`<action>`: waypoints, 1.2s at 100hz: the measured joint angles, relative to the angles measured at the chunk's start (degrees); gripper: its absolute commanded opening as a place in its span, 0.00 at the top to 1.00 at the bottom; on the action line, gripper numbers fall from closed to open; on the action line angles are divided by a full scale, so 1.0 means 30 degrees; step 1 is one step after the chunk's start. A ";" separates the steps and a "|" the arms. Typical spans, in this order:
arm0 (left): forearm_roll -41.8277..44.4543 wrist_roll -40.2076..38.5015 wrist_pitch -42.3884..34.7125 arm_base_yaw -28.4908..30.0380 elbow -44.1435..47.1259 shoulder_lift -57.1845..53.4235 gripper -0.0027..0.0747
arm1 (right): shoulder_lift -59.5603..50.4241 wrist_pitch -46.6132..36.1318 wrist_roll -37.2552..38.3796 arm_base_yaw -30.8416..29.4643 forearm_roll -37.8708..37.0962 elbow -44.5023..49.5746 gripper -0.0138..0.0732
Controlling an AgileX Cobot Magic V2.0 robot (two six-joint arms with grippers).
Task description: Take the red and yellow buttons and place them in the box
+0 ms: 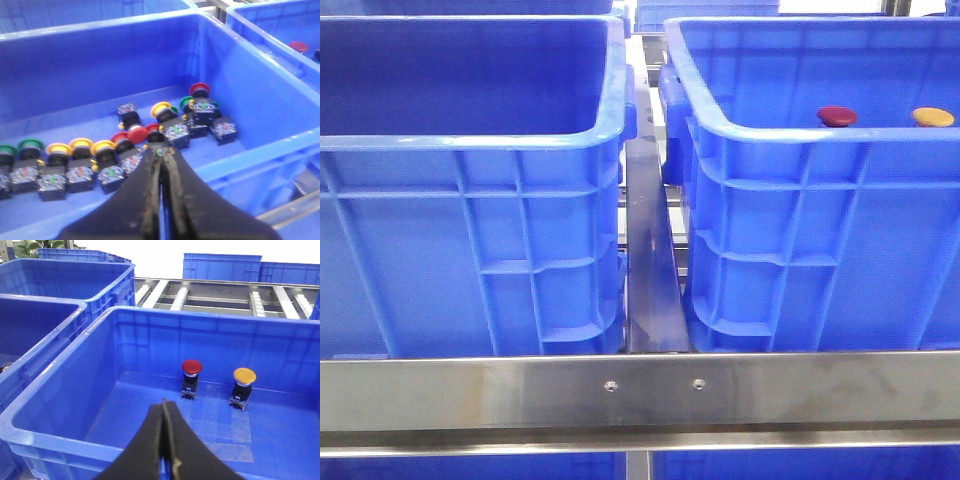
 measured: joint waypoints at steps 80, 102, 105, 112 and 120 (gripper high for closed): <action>0.5449 -0.5977 -0.4946 0.4361 0.7702 -0.6360 0.99 | 0.0000 0.0047 0.0000 0.0000 0.0000 0.0000 0.91; 0.5449 -0.5977 -0.4792 0.4391 0.7702 -0.6360 0.99 | 0.0000 0.0090 0.0000 0.0000 -0.0037 0.0030 0.91; 0.5449 -0.5977 -0.4792 0.4391 0.7702 -0.6360 0.99 | 0.0000 0.0090 0.0000 0.0000 -0.0037 0.0030 0.91; 0.5449 -0.5977 -0.4792 0.4391 0.7702 -0.6360 0.99 | 0.0000 0.0098 0.0000 0.0000 -0.0037 0.0030 0.91; 0.5449 -0.5977 -0.4792 0.4391 0.7702 -0.6360 0.99 | 0.0000 0.0098 0.0000 0.0000 -0.0037 0.0030 0.91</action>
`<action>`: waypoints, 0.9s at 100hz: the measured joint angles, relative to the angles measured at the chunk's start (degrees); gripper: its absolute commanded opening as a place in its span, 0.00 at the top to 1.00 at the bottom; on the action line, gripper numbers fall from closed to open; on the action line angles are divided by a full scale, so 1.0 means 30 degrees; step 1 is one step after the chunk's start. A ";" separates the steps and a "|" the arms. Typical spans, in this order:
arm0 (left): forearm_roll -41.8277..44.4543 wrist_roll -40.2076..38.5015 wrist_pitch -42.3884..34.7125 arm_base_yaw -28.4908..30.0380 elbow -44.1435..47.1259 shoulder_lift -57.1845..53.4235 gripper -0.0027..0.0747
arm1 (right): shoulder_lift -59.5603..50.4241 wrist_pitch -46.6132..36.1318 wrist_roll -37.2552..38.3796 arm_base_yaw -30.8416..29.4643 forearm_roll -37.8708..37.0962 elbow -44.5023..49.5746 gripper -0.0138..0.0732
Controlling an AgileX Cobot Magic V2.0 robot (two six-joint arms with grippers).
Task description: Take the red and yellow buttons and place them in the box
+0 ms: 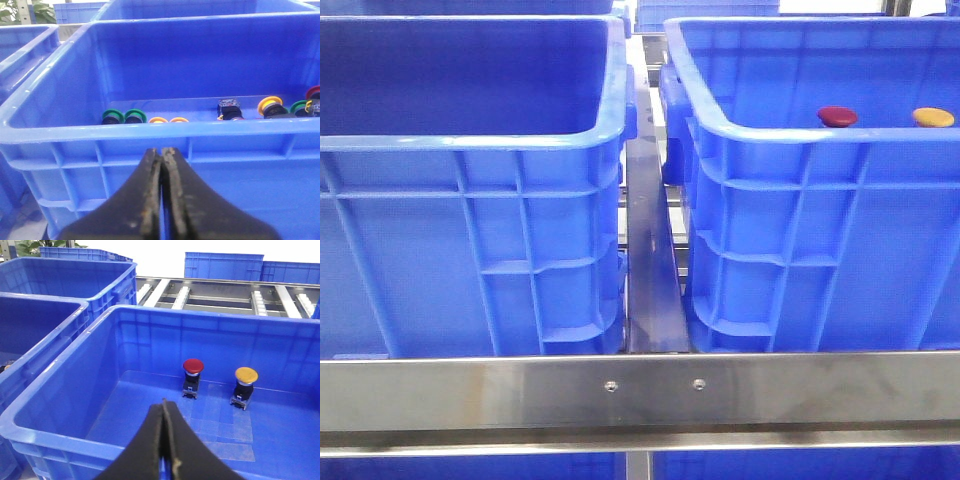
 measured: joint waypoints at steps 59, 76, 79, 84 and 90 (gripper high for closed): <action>0.0006 -0.0006 0.0000 0.0000 0.0000 0.0000 0.99 | 0.0000 0.0000 0.0000 0.0000 0.0000 0.0000 0.91; 0.0006 -0.0006 0.0000 0.0000 0.0000 0.0000 0.99 | 0.0000 0.0000 0.0000 0.0000 0.0000 0.0000 0.91; 0.0006 -0.0006 0.0000 0.0000 0.0000 0.0000 0.99 | 0.0000 0.0000 0.0000 0.0000 0.0000 0.0000 0.91; 0.0006 -0.0006 0.0000 0.0000 0.0000 0.0000 0.99 | 0.0000 -0.0056 0.0000 0.0000 0.0000 0.0000 0.91; 0.0006 -0.0006 0.0000 0.0000 0.0000 0.0000 0.99 | 0.0000 -0.0520 0.0000 0.0000 0.0000 0.0000 0.91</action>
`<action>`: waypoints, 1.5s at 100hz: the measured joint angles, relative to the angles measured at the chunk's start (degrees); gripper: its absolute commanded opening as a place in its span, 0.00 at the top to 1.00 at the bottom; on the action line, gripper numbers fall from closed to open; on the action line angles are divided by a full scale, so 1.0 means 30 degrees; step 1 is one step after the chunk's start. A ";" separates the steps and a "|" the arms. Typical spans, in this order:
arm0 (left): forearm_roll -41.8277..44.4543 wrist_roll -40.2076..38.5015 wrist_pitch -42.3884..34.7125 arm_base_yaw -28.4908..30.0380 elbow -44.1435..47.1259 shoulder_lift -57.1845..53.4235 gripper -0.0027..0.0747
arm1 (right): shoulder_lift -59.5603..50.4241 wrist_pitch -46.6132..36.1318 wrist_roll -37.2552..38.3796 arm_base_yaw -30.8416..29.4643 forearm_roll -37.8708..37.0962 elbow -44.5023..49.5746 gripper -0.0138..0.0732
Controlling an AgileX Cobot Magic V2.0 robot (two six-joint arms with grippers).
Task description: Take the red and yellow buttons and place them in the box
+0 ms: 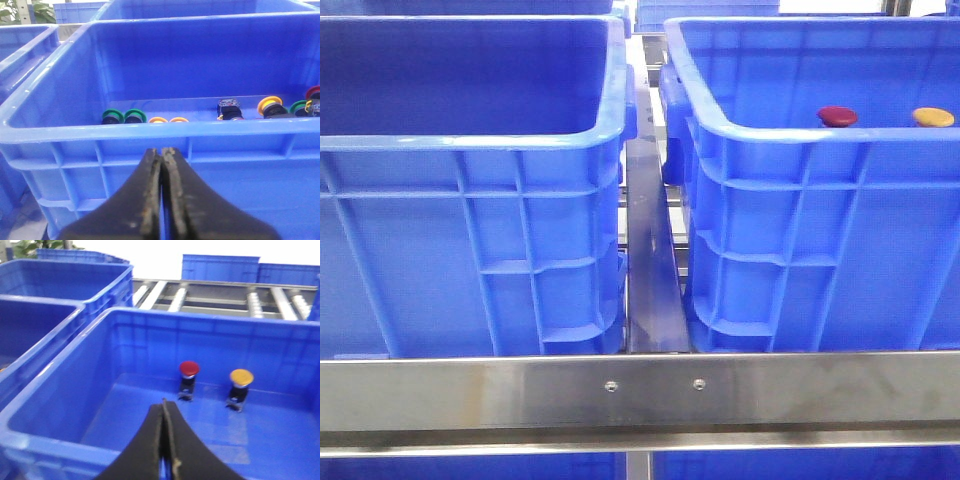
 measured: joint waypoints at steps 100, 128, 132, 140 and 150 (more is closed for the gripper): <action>0.0000 0.0000 0.0000 0.0000 0.0000 0.0000 0.99 | -0.3633 -0.9998 2.1385 0.0894 -2.0903 0.6441 0.91; 0.0000 0.0000 0.0000 0.0000 0.0000 0.0000 0.99 | -0.4383 -0.6624 2.1465 0.2232 -2.0910 0.6620 0.91; 0.0000 0.0000 0.0000 0.0000 0.0000 0.0000 0.99 | -0.4420 -0.6623 2.1465 0.2241 -2.0910 0.6620 0.91; 0.0000 0.0000 0.0000 0.0000 0.0000 0.0000 0.99 | -0.4420 -0.6710 2.1465 0.2271 -2.0946 0.6620 0.91; 0.0000 0.0000 0.0000 0.0000 0.0000 0.0000 0.99 | -0.4420 -0.6790 2.1465 0.2271 -2.0946 0.6620 0.91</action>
